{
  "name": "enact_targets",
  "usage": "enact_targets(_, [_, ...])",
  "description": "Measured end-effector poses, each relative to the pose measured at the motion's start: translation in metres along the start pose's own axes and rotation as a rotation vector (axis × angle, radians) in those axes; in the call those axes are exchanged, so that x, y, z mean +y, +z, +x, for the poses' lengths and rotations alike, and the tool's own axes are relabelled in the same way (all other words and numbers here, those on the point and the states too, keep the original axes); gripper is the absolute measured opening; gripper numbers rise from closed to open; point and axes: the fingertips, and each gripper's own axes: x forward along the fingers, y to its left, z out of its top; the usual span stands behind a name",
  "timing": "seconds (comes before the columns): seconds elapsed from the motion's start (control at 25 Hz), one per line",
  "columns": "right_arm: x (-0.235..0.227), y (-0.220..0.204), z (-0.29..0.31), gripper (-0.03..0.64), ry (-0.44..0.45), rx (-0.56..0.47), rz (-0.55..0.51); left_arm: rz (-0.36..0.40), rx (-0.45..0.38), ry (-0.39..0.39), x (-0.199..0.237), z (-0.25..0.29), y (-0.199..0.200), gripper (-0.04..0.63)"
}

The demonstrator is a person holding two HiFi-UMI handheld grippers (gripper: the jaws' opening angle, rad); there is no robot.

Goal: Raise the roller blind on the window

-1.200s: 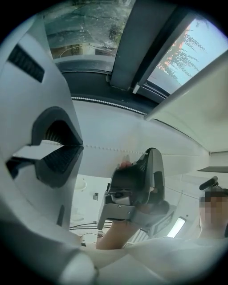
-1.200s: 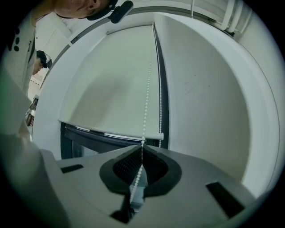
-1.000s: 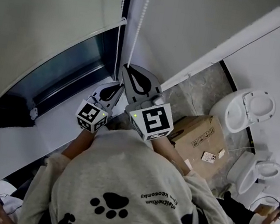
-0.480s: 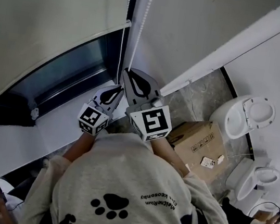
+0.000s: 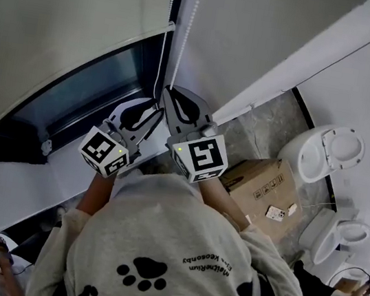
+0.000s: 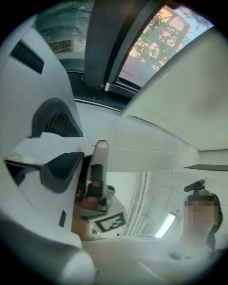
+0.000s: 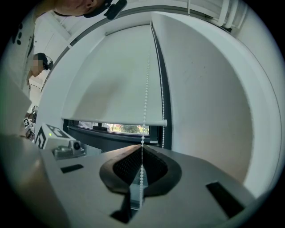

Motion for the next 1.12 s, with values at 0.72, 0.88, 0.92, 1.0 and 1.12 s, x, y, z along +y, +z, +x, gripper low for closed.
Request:
enact_targets(0.72, [0.005, -0.002, -0.004, 0.011, 0.014, -0.007, 0.001, 0.159, -0.036, -0.1, -0.02, 0.033, 0.143, 0.098])
enact_targets(0.88, [0.006, -0.002, -0.004, 0.011, 0.016, -0.005, -0.004, 0.2, -0.043, -0.119, -0.025, 0.039, 0.159, 0.063])
enact_targets(0.92, [0.007, -0.002, -0.004, 0.011, 0.016, -0.006, -0.005, 0.214, -0.04, -0.121, -0.026, 0.04, 0.162, 0.027])
enact_targets(1.0, [0.008, -0.001, -0.004, 0.011, 0.015, -0.007, -0.005, 0.226, -0.025, -0.128, -0.028, 0.04, 0.164, 0.012])
enact_targets(1.12, [0.006, -0.001, -0.004, 0.011, 0.007, -0.007, -0.011, 0.192, -0.026, -0.143, -0.028, 0.038, 0.164, 0.009])
